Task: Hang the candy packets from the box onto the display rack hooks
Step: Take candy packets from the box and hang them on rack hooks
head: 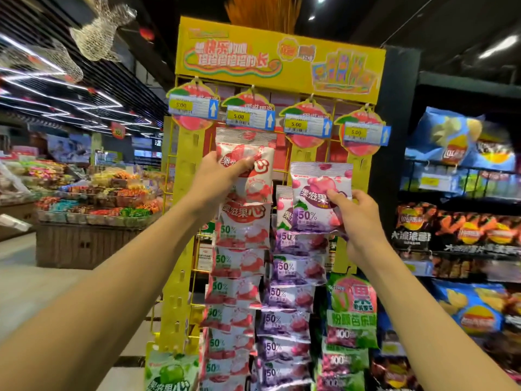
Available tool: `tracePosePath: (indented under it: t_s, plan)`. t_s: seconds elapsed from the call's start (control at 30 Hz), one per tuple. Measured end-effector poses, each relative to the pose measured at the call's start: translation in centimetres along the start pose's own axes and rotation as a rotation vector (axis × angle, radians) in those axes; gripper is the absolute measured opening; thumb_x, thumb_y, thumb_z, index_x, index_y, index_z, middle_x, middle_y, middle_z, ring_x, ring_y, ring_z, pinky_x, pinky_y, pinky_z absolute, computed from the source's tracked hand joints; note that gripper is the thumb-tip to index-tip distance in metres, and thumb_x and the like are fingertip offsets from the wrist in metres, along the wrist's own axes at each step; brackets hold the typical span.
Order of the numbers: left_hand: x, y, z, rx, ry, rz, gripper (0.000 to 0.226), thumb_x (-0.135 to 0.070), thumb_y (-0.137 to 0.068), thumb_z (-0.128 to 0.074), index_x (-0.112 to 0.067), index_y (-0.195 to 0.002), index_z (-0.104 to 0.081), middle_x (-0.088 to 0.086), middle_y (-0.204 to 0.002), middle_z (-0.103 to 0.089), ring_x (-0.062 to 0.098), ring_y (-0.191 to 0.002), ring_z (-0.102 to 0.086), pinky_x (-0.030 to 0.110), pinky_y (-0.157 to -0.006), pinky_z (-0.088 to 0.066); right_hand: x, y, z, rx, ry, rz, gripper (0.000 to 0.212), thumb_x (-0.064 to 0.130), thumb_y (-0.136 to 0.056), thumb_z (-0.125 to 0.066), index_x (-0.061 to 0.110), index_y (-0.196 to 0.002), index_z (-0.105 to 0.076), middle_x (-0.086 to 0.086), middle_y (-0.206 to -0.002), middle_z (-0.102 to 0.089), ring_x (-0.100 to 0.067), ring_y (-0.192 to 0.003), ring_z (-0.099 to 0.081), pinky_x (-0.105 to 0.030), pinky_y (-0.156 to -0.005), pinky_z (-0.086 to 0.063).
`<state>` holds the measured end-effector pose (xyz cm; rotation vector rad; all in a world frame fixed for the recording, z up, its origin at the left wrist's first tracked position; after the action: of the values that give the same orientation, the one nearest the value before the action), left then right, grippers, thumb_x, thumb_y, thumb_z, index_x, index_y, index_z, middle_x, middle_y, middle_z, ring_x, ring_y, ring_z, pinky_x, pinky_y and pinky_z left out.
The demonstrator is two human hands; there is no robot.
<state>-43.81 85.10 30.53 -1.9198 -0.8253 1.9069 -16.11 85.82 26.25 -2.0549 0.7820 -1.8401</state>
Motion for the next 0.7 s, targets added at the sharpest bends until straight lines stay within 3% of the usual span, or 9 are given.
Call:
tracePosePath:
  t_s: [0.1, 0.2, 0.27, 0.33, 0.4, 0.47, 0.53, 0.63, 0.7]
  plan:
    - [-0.1, -1.3, -0.1, -0.017, -0.044, 0.01, 0.046, -0.037, -0.086, -0.08, -0.008, -0.116, -0.062, 0.007, -0.098, -0.079, 0.021, -0.079, -0.078, 0.032, -0.059, -0.059, 0.2, -0.3, 0.0, 0.001, -0.005, 0.015, 0.011, 0.022, -0.095, -0.069, 0.023, -0.093, -0.058, -0.006, -0.101, -0.072, -0.016, -0.078, -0.065, -0.032, -0.068, -0.048]
    - [-0.5, -2.0, -0.2, -0.041, -0.083, 0.02, 0.039, -0.039, -0.085, -0.082, -0.008, -0.1, -0.064, 0.011, -0.091, -0.08, 0.025, -0.072, -0.078, 0.036, -0.055, -0.059, 0.3, -0.6, -0.2, 0.014, -0.003, 0.013, 0.017, 0.025, -0.094, -0.07, 0.016, -0.106, -0.062, -0.01, -0.108, -0.074, -0.024, -0.089, -0.07, -0.041, -0.077, -0.052]
    - [-0.7, -2.3, -0.3, -0.043, -0.098, 0.031, 0.059, -0.049, -0.077, -0.085, 0.001, -0.1, -0.065, 0.018, -0.095, -0.078, 0.037, -0.082, -0.077, 0.053, -0.071, -0.064, 0.3, -0.7, -0.2, 0.023, -0.006, 0.005, 0.023, 0.025, -0.094, -0.07, 0.014, -0.113, -0.062, -0.011, -0.108, -0.075, -0.027, -0.096, -0.073, -0.044, -0.084, -0.056]
    - [-0.4, -2.8, 0.0, -0.047, -0.115, 0.047, 0.091, -0.067, -0.056, -0.089, 0.005, -0.106, -0.064, 0.024, -0.101, -0.075, 0.043, -0.092, -0.074, 0.065, -0.084, -0.058, 0.3, -0.9, -0.1, 0.034, -0.006, 0.008, 0.012, 0.022, -0.095, -0.069, 0.017, -0.104, -0.064, -0.012, -0.108, -0.075, -0.026, -0.095, -0.073, -0.042, -0.082, -0.056]
    - [0.3, -3.9, 0.4, -0.051, -0.156, 0.065, 0.105, -0.079, -0.037, -0.087, 0.0, -0.103, -0.063, 0.018, -0.102, -0.075, 0.041, -0.095, -0.073, 0.066, -0.086, -0.057, 0.4, -1.0, 0.3, 0.029, -0.006, 0.026, 0.006, 0.02, -0.095, -0.069, 0.019, -0.095, -0.063, -0.013, -0.107, -0.075, -0.026, -0.092, -0.072, -0.04, -0.079, -0.055]
    - [0.6, -4.9, 0.7, -0.057, -0.165, 0.078, 0.113, -0.08, -0.033, -0.088, 0.002, -0.108, -0.066, 0.013, -0.105, -0.075, 0.037, -0.099, -0.072, 0.064, -0.084, -0.058, 0.6, -1.1, 0.6, 0.03, 0.004, 0.051, 0.005, 0.02, -0.095, -0.069, 0.02, -0.094, -0.063, -0.013, -0.107, -0.075, -0.028, -0.094, -0.073, -0.042, -0.081, -0.055]
    - [1.0, -5.6, 0.9, -0.05, -0.18, 0.093, 0.114, -0.077, -0.032, -0.09, 0.002, -0.111, -0.069, 0.016, -0.1, -0.075, 0.038, -0.095, -0.073, 0.065, -0.084, -0.058, 0.7, -1.3, 0.9, 0.035, 0.001, 0.06, 0.006, 0.022, -0.095, -0.069, 0.019, -0.096, -0.063, -0.012, -0.106, -0.076, -0.031, -0.099, -0.073, -0.045, -0.082, -0.056]
    - [0.3, -4.6, 0.6, -0.049, -0.18, 0.126, 0.1, -0.068, -0.046, -0.094, 0.006, -0.11, -0.069, 0.025, -0.105, -0.074, 0.039, -0.093, -0.073, 0.054, -0.083, -0.059, 0.5, -1.4, 1.4, 0.033, -0.006, 0.065, 0.007, 0.021, -0.096, -0.067, 0.017, -0.099, -0.063, -0.01, -0.103, -0.075, -0.025, -0.091, -0.075, -0.031, -0.067, -0.054]
    - [0.1, -4.0, 0.2, -0.032, -0.198, 0.143, 0.072, -0.056, -0.064, -0.092, 0.005, -0.096, -0.069, 0.015, -0.081, -0.072, 0.027, -0.075, -0.065, 0.041, -0.072, -0.052, 0.5, -1.3, 1.5, 0.032, -0.01, 0.066, 0.005, 0.019, -0.097, -0.066, 0.016, -0.099, -0.063, -0.006, -0.096, -0.075, -0.014, -0.075, -0.074, -0.02, -0.053, -0.051]
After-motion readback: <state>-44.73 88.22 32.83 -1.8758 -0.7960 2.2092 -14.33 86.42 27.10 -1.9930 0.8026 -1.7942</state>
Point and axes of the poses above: each hand's wrist, its own y-axis away from the middle knuckle, its own z-axis out of the back of the hand, x = y × z, the point moved 9 cm from there along -y, towards the middle knuckle
